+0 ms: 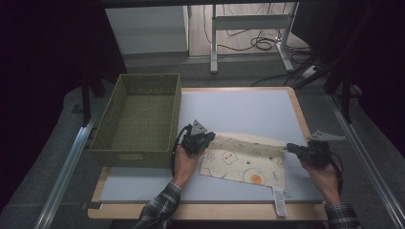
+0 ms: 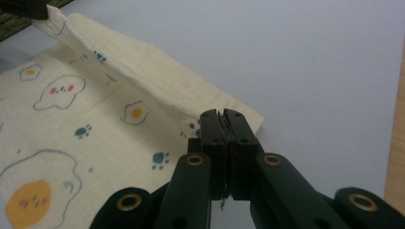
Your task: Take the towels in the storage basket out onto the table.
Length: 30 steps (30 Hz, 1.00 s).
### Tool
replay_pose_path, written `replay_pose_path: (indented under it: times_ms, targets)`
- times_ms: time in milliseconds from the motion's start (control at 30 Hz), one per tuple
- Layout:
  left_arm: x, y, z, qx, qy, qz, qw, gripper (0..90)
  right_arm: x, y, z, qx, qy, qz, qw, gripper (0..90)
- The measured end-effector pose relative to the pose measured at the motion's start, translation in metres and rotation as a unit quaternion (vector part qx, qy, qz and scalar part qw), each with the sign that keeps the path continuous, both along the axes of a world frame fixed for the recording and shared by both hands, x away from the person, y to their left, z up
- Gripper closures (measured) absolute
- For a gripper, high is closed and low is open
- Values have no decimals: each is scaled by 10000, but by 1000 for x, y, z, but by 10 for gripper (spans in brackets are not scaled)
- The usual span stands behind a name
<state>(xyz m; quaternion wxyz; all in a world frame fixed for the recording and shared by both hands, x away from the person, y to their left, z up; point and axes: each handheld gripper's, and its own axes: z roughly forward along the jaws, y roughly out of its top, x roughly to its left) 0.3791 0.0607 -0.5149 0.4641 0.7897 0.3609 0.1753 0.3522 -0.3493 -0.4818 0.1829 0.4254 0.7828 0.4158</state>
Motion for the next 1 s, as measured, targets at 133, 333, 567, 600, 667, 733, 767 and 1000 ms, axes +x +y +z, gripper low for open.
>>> replay_pose_path:
  times_ms: [133, 333, 567, 600, 667, 733, 767, 1000]
  targets:
    - [-14, 4, -4, -81, 27, -83, 9999, 859, -15, -2, -2, 94, -16, 60, 9999, 880]
    - [-33, 11, -7, -193, 0, -177, 9997, 859, -38, 0, -3, 51, 35, 179, 9998, 880]
    - [-47, 18, -9, -199, -62, -303, 9993, 855, -63, 9, -9, -140, 102, 359, 9992, 879]
    - [-49, 18, -9, -185, -61, -317, 9993, 854, -66, 10, -10, -139, 128, 381, 9991, 879]
    - [-54, 18, -10, -116, -87, -346, 9993, 853, -68, 10, -11, -138, 132, 387, 9991, 879]
    - [-58, 18, -12, -25, -91, -369, 9993, 848, -73, 10, -15, -138, 162, 404, 9990, 878]
    - [-60, 18, -13, 18, -76, -373, 9993, 843, -75, 10, -17, -127, 200, 405, 9989, 877]
    - [-74, 23, -22, 62, 74, -462, 9989, 807, -88, 15, -33, -160, 334, 503, 9980, 871]
